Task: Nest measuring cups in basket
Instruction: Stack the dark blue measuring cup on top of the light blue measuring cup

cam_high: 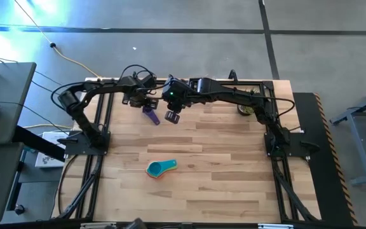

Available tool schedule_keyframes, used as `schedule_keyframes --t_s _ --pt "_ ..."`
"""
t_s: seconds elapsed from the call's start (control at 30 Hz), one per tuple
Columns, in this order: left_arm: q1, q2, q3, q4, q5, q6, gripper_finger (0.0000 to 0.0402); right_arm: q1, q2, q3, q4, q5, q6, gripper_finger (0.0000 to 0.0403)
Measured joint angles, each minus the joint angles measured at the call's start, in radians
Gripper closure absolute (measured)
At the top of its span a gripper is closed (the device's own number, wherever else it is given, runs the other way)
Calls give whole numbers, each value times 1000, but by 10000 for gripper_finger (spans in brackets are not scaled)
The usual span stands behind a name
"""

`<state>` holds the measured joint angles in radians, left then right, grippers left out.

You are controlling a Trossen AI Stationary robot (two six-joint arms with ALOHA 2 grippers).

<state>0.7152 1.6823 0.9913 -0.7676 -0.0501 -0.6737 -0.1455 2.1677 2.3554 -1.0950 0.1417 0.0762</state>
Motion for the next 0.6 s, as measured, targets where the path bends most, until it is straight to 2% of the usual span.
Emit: schedule_keyframes --t_s 0.27,0.6 --pt "12 31 0 25 -3 48 254 0 1 0 0 0 -7 331" --pt "12 31 0 29 -14 118 360 -1 1 0 16 1 -7 331"
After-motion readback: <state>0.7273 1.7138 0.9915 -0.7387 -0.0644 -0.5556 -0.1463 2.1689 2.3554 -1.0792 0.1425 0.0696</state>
